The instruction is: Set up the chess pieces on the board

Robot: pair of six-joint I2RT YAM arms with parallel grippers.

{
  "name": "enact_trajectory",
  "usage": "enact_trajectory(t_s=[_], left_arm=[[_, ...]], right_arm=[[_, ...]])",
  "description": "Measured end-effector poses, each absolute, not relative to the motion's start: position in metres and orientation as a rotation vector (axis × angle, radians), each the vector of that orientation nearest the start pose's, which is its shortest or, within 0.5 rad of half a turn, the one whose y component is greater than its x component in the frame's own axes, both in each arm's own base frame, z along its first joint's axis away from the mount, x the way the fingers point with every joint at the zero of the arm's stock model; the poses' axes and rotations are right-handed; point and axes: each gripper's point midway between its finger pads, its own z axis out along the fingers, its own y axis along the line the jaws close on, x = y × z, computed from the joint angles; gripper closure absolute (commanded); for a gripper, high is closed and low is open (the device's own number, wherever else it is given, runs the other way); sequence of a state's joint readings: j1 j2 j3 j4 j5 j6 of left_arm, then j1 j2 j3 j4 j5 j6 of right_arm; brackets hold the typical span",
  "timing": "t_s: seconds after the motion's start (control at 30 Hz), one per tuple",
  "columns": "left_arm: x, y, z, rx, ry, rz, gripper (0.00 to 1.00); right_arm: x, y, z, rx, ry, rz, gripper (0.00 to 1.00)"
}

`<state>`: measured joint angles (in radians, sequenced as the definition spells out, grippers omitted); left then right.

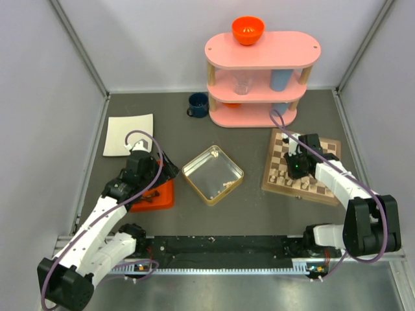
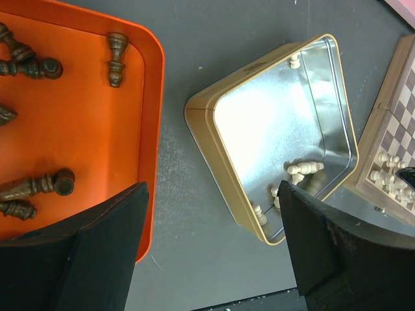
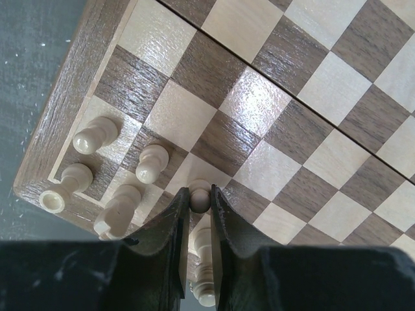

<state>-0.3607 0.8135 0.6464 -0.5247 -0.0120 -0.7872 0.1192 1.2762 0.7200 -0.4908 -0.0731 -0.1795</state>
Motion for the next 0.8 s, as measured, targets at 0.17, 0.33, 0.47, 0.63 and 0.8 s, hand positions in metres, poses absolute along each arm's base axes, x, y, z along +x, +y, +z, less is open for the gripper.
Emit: enact_trajectory(t_s=[0.17, 0.33, 0.47, 0.63, 0.8], left_arm=[[0.237, -0.1187, 0.1409, -0.505, 2.28, -0.584, 0.14], [0.237, -0.1187, 0.1409, -0.506, 2.279, -0.584, 0.14], [0.237, -0.1188, 0.1409, -0.506, 2.28, -0.585, 0.14], [0.237, -0.1189, 0.1409, -0.509, 2.279, -0.586, 0.14], [0.2365, -0.1188, 0.1397, -0.511, 2.282, -0.585, 0.14]], right_arm=[[0.2709, 0.0379, 0.0509, -0.412, 2.579, 0.075, 0.83], [0.2722, 0.0384, 0.0512, -0.403, 2.576, 0.077, 0.82], [0.2722, 0.0385, 0.051, -0.402, 2.577, 0.078, 0.81], [0.2718, 0.0392, 0.05, -0.395, 2.582, 0.084, 0.79], [0.2717, 0.0394, 0.0496, -0.393, 2.584, 0.086, 0.77]])
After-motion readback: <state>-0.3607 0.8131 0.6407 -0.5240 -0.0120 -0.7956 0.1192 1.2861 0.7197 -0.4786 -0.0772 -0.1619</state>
